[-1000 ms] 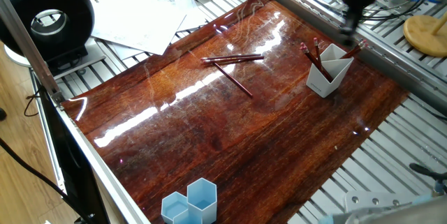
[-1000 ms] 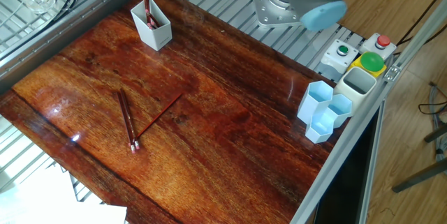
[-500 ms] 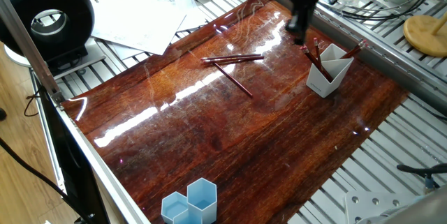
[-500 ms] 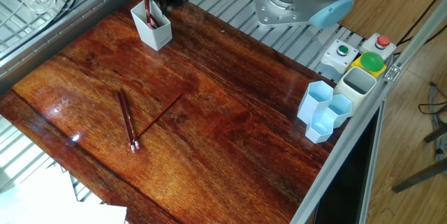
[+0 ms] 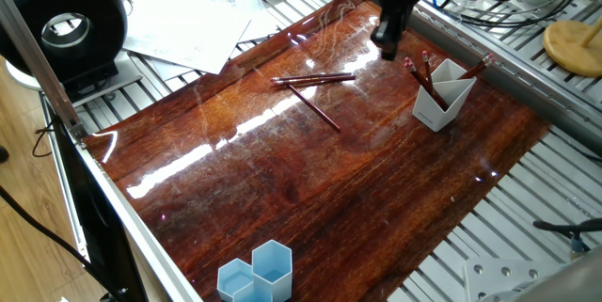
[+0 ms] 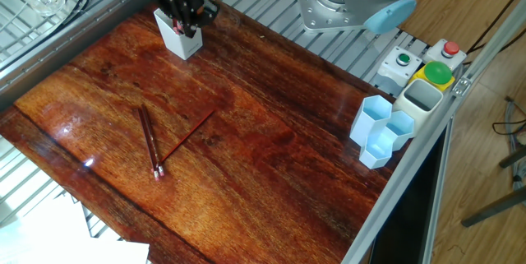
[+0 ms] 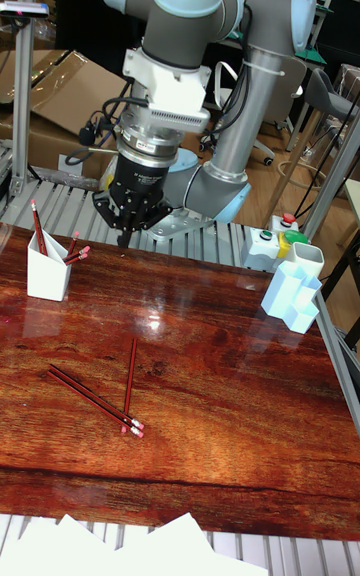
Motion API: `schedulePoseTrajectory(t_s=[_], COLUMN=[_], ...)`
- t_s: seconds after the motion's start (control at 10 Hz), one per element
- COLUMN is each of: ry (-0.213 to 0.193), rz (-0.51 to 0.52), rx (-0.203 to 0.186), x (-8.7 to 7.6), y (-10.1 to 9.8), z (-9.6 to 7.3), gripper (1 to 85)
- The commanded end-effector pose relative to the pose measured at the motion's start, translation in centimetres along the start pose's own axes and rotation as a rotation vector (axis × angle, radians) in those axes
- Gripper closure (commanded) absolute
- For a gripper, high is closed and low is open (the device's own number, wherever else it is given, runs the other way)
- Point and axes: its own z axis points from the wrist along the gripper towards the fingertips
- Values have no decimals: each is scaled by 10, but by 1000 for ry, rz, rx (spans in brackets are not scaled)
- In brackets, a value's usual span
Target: Put the pen into the pen holder
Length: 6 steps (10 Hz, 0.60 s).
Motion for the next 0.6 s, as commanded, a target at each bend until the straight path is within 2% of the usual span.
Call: schedulePoseTrajectory(t_s=[0.0,0.1,0.2,0.3,0.4,0.5], ry=[-47,-36,-23,-2,20,26], rz=[77,95,109,108,57,-34], rx=[-12,-17,-8,3,16,14], x=[-13,-10,-7,-20,-38,-55], y=[2,3,1,8,15,19], z=[0,0,0,-2,-5,-7], gripper=[847,847,847,847,847,847])
